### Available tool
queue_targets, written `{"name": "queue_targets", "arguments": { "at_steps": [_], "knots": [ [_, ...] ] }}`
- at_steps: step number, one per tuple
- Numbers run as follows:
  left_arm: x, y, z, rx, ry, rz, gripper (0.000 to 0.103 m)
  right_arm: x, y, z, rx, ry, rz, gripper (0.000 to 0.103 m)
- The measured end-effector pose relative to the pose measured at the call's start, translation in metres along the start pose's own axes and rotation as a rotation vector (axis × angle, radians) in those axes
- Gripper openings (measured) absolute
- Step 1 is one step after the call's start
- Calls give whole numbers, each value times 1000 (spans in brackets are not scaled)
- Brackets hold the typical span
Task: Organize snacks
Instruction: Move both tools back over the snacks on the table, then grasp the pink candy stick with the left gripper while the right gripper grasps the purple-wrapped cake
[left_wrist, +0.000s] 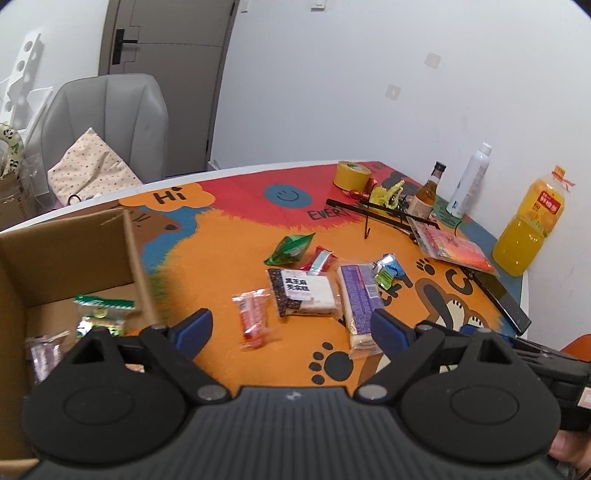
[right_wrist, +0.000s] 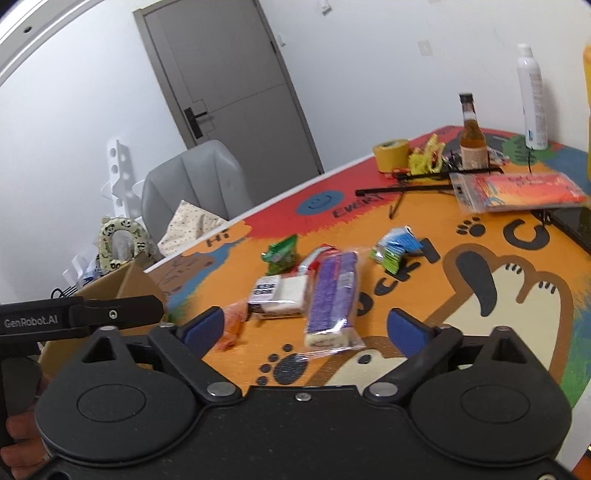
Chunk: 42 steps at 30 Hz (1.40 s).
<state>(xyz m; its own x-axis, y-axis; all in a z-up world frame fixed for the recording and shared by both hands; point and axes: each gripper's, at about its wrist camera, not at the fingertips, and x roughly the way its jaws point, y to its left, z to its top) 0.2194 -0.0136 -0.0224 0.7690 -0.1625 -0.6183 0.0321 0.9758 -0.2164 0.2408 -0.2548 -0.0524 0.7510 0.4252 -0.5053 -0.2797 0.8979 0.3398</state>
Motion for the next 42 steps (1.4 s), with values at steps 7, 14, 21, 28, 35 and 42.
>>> {"name": "queue_targets", "arguments": {
  "at_steps": [7,14,21,28,35,42],
  "knots": [
    [37,-12,2,18,89,29,81,20,-12,0,5,28,-15,84],
    [69,-14,3,14,130,90,65,41,-21,2,16,54,-20,76],
    [93,-5,5,-17,141,178,49,63,-27,3,19,81,-16,70],
    [109,5,3,-55,149,242,38,82,-20,2,-13,98,-32,65],
    [117,8,1,-59,139,257,37,96,-13,-5,-48,126,-39,44],
    [124,8,-5,-31,145,255,24,87,-18,-7,-46,121,-44,35]
  ]
}}
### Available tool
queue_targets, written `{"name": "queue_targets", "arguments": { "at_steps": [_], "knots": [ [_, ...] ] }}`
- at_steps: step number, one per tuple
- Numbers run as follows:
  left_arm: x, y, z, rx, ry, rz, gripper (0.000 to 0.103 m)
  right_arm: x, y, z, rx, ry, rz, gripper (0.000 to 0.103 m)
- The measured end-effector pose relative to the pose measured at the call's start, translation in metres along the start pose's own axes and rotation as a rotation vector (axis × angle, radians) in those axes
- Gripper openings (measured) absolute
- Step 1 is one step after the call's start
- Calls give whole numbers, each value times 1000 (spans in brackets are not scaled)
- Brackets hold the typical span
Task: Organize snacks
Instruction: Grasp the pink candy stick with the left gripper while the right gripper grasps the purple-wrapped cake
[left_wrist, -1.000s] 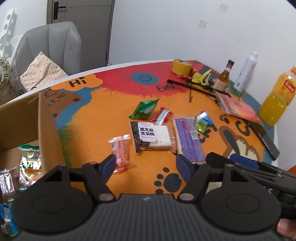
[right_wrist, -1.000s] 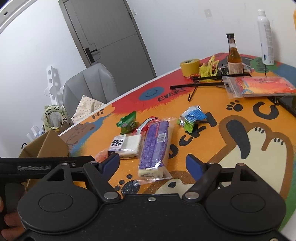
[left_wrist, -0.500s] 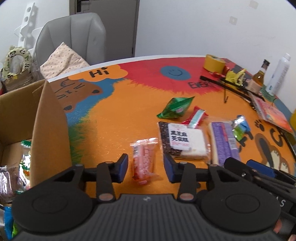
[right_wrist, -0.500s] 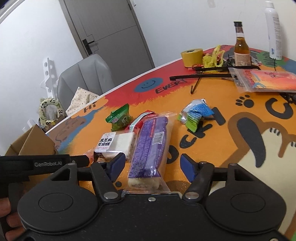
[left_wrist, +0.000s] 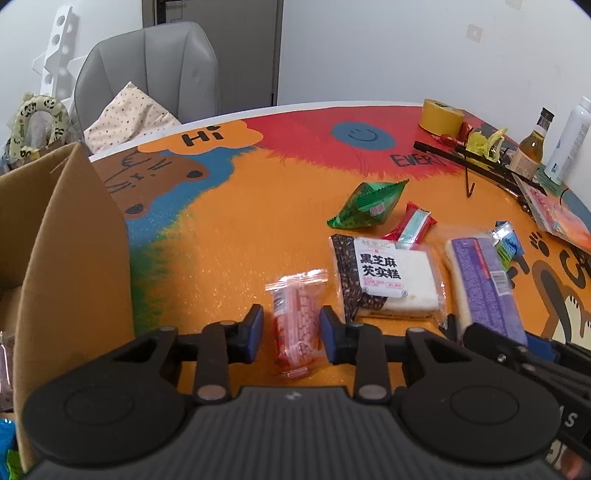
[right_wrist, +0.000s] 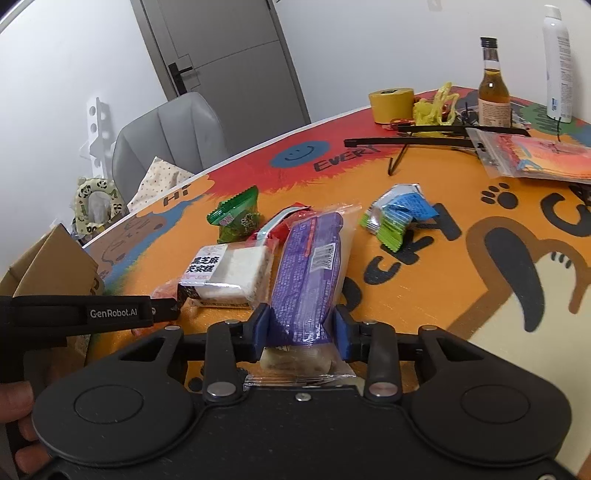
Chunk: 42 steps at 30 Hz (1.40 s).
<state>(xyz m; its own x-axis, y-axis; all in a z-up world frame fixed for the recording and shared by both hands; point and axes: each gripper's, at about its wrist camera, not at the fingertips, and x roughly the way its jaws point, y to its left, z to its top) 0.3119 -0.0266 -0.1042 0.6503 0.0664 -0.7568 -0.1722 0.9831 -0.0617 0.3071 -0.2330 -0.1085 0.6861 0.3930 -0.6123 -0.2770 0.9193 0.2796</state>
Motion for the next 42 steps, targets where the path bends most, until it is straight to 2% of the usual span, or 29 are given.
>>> {"name": "queue_targets", "arguments": {
  "at_steps": [4,7,9,15,18,21,34,42],
  "knots": [
    [-2,0,-3,14,-6,-37,20,-6,-4,-1,21,8,-8,35],
    [-6,2,-8,20,-8,-51,19,-7,-1,1,2,12,-20,37],
    [-9,4,-10,19,-3,-62,19,-6,2,3,-9,10,-26,42],
    [-18,13,-19,16,0,-80,18,3,10,3,-48,22,-69,43],
    [-22,16,-24,15,-2,-96,18,4,13,0,-72,20,-92,35],
    [-27,18,-28,17,-7,-111,18,0,11,-1,-58,26,-88,33],
    [-59,31,-35,-7,-52,-160,17,-25,10,-13,-23,1,-77,29],
    [-87,30,-27,2,-103,-194,17,-51,28,-7,-41,-63,-60,28]
  ]
}}
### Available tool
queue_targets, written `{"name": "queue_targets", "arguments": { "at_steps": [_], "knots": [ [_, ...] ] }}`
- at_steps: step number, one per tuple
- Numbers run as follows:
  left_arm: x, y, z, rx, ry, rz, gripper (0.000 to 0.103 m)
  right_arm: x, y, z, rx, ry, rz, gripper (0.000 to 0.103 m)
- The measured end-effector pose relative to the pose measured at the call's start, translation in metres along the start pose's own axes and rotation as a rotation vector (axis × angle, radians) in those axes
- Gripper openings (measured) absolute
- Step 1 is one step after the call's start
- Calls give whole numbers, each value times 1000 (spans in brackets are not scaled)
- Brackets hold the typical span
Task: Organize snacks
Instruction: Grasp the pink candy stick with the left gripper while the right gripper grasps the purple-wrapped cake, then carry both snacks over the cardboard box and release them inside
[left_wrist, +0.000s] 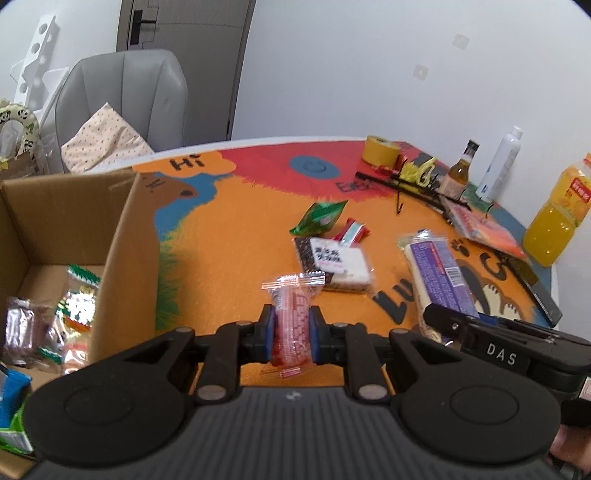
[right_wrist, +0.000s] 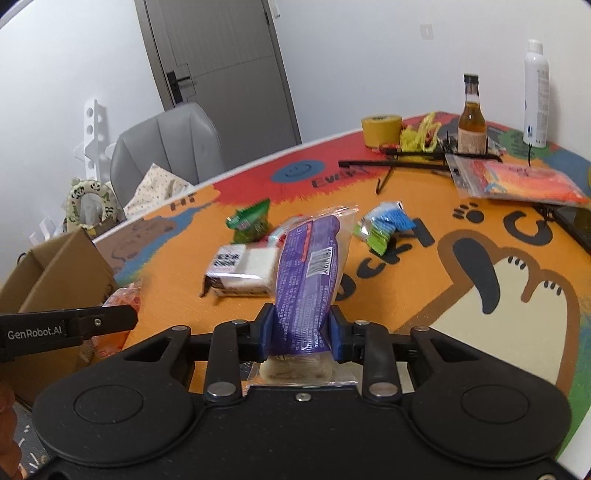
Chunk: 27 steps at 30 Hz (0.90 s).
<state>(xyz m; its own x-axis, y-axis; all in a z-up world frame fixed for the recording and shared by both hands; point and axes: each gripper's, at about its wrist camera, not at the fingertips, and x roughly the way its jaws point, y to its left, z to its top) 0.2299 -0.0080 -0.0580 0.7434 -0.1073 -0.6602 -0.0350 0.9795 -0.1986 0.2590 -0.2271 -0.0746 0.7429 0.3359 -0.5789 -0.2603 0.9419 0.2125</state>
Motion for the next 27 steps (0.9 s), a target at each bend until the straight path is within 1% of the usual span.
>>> {"name": "queue_targets", "arguments": {
  "at_steps": [10,15,19,22,27],
  "knots": [
    [-33,5,12,1,-54,-15,17,-23,19,13,-14,-64,38,27],
    [-46,11,15,1,-82,-3,17,-32,34,19,-30,-90,64,27],
    [-57,20,15,-10,-90,4,17,-34,47,22,-43,-94,91,27],
    [-66,29,16,0,-90,8,17,-36,63,25,-58,-92,129,27],
    [-82,45,19,-7,-101,14,17,-38,81,27,-75,-92,160,27]
  ]
}}
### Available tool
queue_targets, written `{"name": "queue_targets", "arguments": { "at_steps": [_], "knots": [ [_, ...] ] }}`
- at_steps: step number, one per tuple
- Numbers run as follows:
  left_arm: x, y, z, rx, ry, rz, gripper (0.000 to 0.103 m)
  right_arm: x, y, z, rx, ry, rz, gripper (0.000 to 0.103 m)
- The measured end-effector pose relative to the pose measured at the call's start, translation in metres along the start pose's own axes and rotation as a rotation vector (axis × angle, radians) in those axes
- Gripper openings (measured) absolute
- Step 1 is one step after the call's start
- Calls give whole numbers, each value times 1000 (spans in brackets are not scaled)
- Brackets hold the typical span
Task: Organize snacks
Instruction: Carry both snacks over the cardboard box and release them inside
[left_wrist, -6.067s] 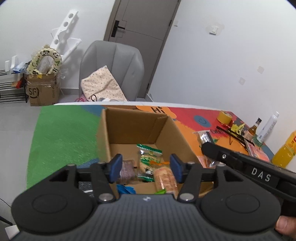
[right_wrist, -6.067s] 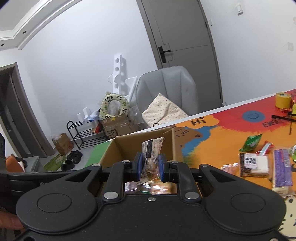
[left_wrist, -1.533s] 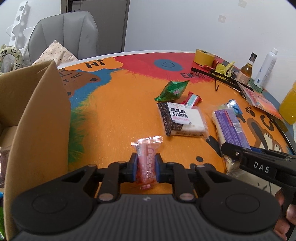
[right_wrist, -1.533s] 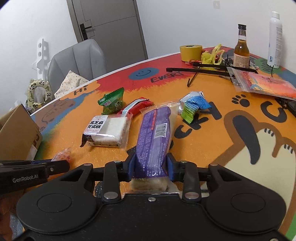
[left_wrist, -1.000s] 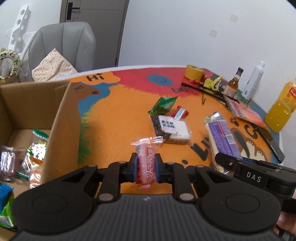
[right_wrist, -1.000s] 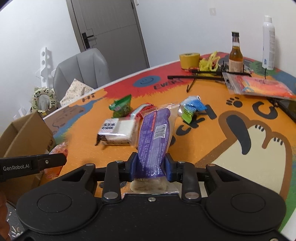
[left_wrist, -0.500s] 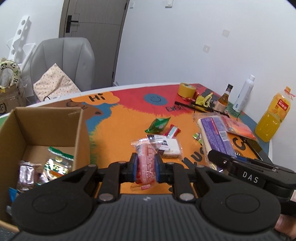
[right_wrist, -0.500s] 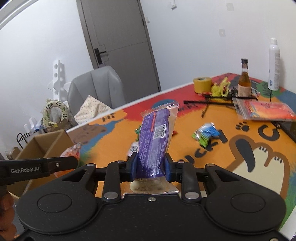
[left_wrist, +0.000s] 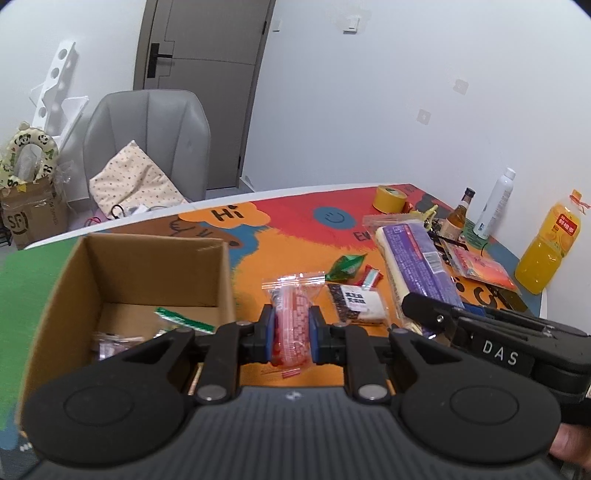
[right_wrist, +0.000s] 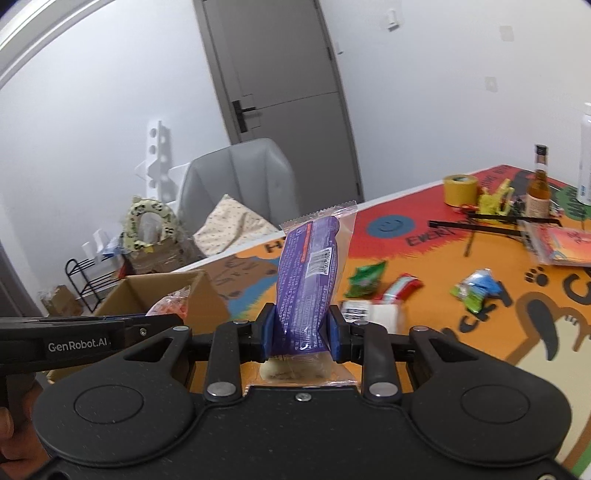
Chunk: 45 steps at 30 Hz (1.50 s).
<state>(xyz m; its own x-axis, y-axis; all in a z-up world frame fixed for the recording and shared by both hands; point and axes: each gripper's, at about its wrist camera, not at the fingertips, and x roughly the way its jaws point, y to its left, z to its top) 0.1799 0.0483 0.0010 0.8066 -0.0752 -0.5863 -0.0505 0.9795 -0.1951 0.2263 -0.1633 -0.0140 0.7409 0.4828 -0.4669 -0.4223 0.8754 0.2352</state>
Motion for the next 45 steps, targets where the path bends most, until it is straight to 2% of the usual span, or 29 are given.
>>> {"name": "queue_targets", "arguments": {
  "at_steps": [14,24,31,34,38,41,43,45],
  "knots": [
    [-25,48,-4,-39,0,50,17,10,53,4,-55,1,84,27],
    [-30,92,-9,-103,20,114,18,23,90,4,-97,31,132,27],
    [-33,109,-10,-117,41,142,21,35,109,5,-104,61,164,27],
    [-38,109,-12,-106,45,152,27,40,115,4,-102,74,177,27],
    [-44,112,-14,-106,51,140,50,45,122,5,-99,86,196,27],
    [-49,114,-16,-100,44,148,56,49,125,7,-79,91,241,28],
    [-50,115,-16,-105,42,151,59,52,127,8,-71,94,298,34],
    [-51,117,-17,-110,39,158,66,53,129,8,-76,95,301,46]
  ]
}}
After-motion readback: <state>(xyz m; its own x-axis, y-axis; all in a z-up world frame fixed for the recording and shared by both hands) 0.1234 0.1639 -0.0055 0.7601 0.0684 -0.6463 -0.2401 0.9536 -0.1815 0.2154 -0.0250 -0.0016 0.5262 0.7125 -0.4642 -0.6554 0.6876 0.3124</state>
